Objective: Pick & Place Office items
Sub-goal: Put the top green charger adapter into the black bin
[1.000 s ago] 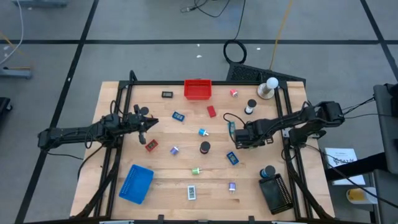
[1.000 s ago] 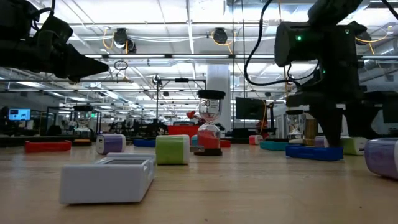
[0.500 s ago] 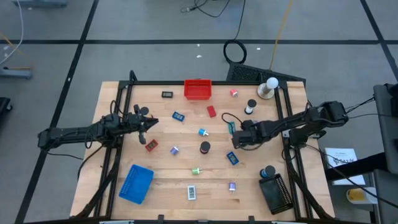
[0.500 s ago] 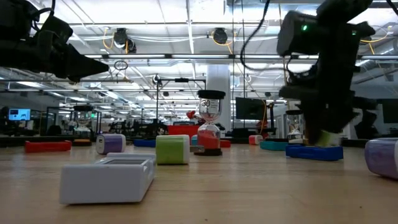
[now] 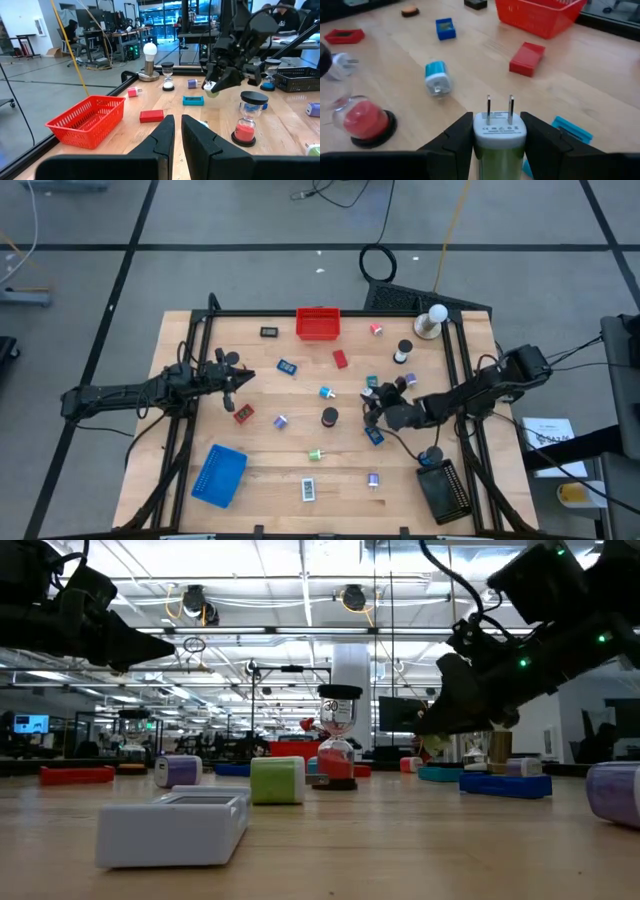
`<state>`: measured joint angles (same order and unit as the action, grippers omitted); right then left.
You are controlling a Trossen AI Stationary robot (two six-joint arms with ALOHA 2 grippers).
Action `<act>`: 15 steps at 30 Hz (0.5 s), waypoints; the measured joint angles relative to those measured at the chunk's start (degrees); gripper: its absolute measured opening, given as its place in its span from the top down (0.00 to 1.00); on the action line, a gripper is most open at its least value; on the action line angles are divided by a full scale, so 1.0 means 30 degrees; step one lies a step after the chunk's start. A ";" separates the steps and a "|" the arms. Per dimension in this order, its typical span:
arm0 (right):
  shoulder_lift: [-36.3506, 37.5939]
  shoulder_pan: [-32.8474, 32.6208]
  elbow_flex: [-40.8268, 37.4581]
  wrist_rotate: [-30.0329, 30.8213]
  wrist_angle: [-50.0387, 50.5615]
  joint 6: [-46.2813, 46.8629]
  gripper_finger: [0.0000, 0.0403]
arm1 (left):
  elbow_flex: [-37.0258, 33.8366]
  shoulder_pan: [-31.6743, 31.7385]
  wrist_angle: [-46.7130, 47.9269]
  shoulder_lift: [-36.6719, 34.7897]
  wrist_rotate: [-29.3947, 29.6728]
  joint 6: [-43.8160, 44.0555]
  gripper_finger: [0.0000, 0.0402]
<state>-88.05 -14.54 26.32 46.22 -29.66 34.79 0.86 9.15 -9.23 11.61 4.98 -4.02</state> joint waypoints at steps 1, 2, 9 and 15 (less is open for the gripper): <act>0.0021 0.0037 -0.0308 0.0024 -0.0440 -0.0147 0.66 | 0.0000 -0.0001 0.0031 -0.0005 0.0013 -0.0005 0.90; 0.0021 0.0079 -0.0561 0.0006 -0.0753 -0.0261 0.66 | 0.0000 0.0000 0.0063 0.0001 0.0013 0.0001 0.90; 0.0014 0.0072 -0.1187 -0.1432 -0.2323 -0.1215 0.66 | -0.0007 -0.0007 0.0001 -0.0006 -0.0107 0.0001 0.90; -0.0445 0.0681 -0.1194 -0.2564 -0.2972 -0.2475 0.66 | -0.0007 -0.0004 0.0020 0.0002 -0.0133 -0.0001 0.90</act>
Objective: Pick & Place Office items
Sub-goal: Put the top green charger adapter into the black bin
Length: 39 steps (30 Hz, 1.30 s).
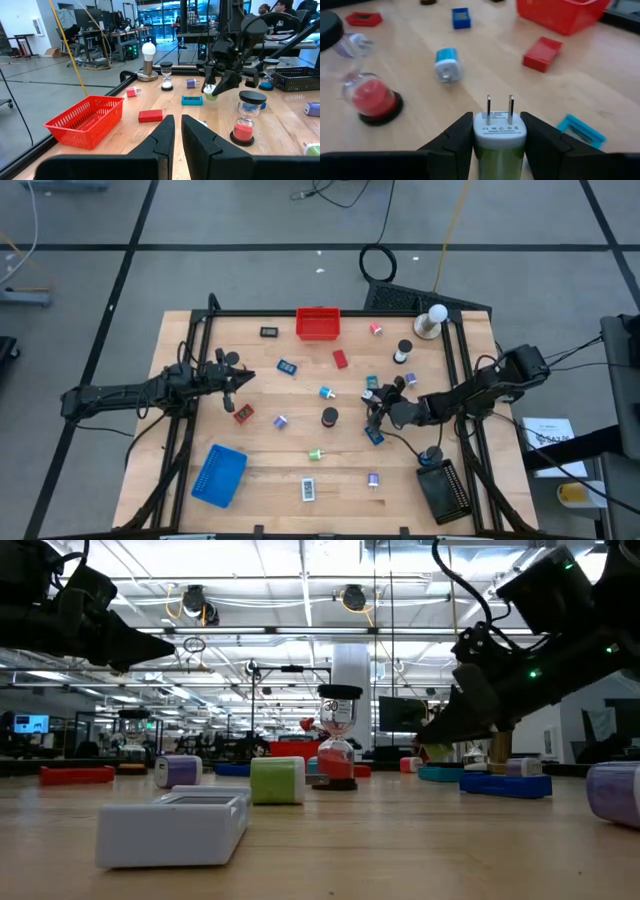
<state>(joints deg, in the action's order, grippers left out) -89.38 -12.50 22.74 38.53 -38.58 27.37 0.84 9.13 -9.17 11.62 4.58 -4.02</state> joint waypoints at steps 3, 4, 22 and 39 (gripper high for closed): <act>-0.1214 0.0788 0.0036 -0.1498 -0.1536 -0.0857 0.66 | 0.0000 -0.0002 -0.0007 -0.0005 0.0000 -0.0002 0.90; -0.1552 0.1008 0.0028 -0.1882 -0.2094 -0.1364 0.66 | 0.0000 0.0004 -0.0007 -0.0007 0.0000 0.0003 0.90; -0.4503 0.1511 0.0058 -0.3542 -0.6501 -0.3655 0.63 | 0.0002 0.0004 -0.0007 -0.0004 0.0000 0.0003 0.90; -0.4031 0.1518 0.0058 -0.3411 -0.5888 -0.3638 0.53 | 0.0007 -0.0001 -0.0015 -0.0002 0.0000 0.0003 0.90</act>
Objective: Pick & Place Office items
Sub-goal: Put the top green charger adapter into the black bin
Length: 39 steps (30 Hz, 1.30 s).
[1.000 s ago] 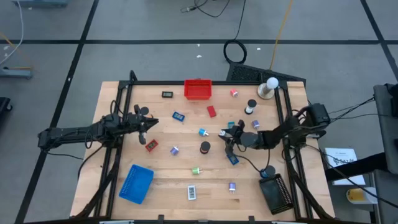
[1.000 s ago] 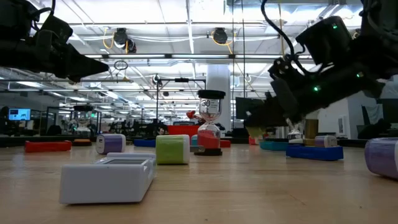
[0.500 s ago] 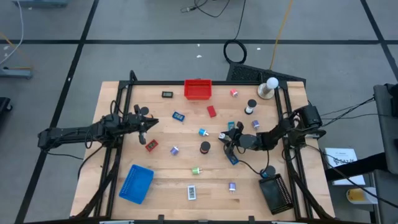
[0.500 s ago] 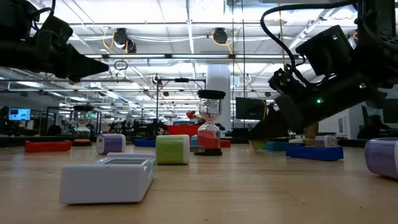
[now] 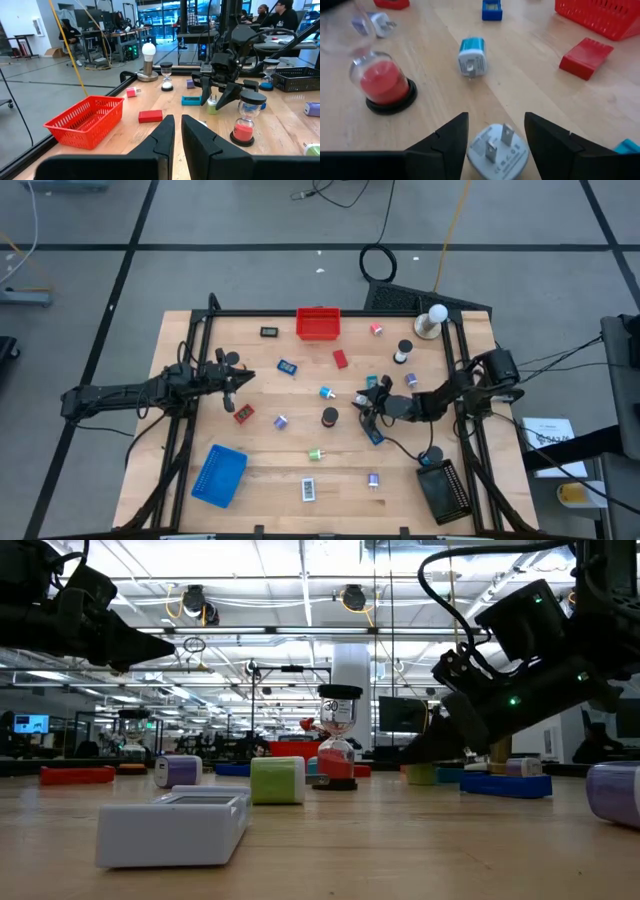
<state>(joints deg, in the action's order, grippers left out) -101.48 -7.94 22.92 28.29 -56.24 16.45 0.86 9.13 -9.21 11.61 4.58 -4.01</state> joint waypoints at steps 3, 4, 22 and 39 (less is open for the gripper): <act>0.1136 0.0000 0.0005 0.0012 0.0993 0.0685 0.51 | 0.0000 0.0002 0.0000 -0.0005 0.0000 0.0000 0.90; 0.1599 0.0007 0.0007 0.0033 0.1557 0.0946 0.51 | 0.0000 0.0002 0.0000 -0.0005 0.0000 0.0000 0.90; 1.0643 0.0142 0.3264 -0.0022 1.6375 0.5868 0.77 | 0.0000 -0.0002 0.0000 0.0000 0.0000 -0.0002 0.90; 0.7455 0.0804 1.1946 -0.5068 3.0311 1.5324 0.88 | 0.0015 0.0005 0.0036 0.0002 0.0000 0.0000 0.90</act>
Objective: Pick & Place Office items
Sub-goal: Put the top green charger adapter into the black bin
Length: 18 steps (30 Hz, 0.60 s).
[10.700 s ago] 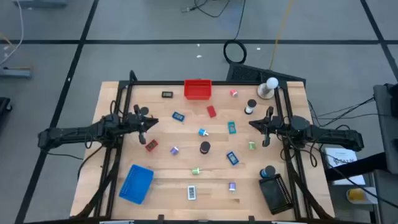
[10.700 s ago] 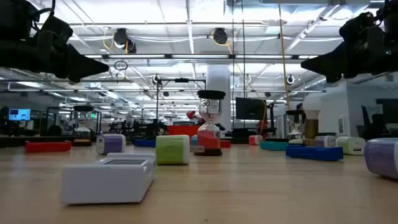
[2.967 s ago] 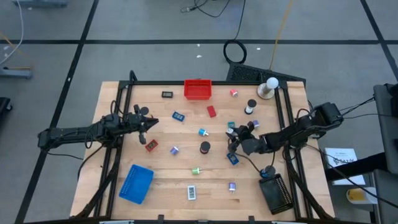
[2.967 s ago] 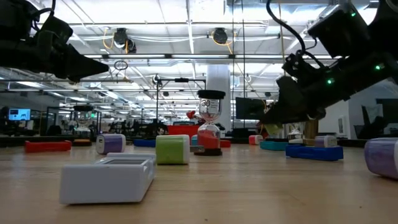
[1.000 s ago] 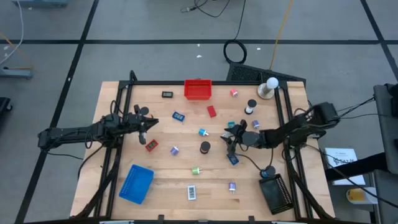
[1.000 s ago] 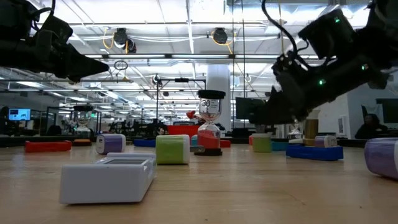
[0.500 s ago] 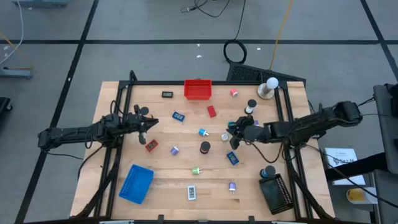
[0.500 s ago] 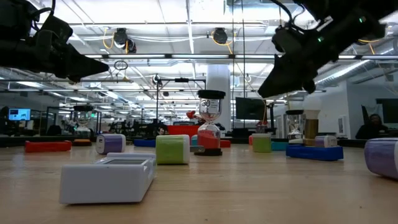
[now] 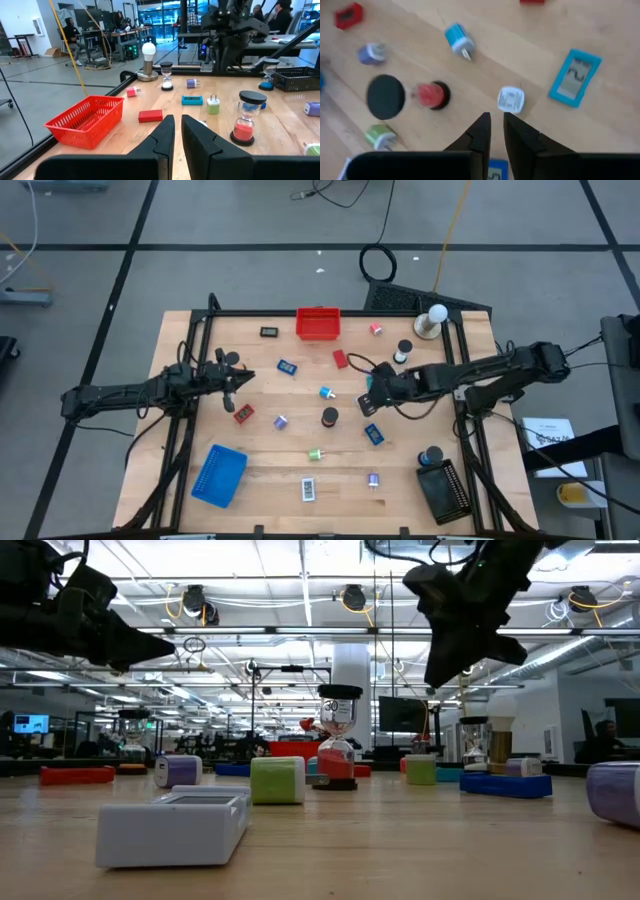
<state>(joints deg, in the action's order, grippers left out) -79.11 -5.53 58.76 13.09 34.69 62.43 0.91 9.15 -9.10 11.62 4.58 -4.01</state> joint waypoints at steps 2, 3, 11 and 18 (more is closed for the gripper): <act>-0.0837 0.0029 0.0671 -0.0485 0.0929 0.0499 0.85 | 0.0000 -0.0007 -0.0042 -0.0007 0.0000 -0.0002 0.90; -0.1311 0.0104 0.1088 -0.0611 0.1495 0.0861 0.83 | 0.0000 0.0000 -0.0022 -0.0007 0.0002 0.0000 0.90; -0.3553 0.1030 0.2624 -0.2004 0.2394 0.1886 0.60 | 0.0000 0.0000 -0.0015 -0.0007 0.0006 0.0000 0.90; -0.5035 0.1882 0.2647 -0.2920 0.1629 0.1068 0.46 | 0.0000 -0.0001 -0.0036 -0.0007 0.0000 0.0000 0.90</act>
<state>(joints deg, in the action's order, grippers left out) -94.22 0.11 66.70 4.33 39.58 65.63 0.91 9.15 -9.21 11.60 4.58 -4.01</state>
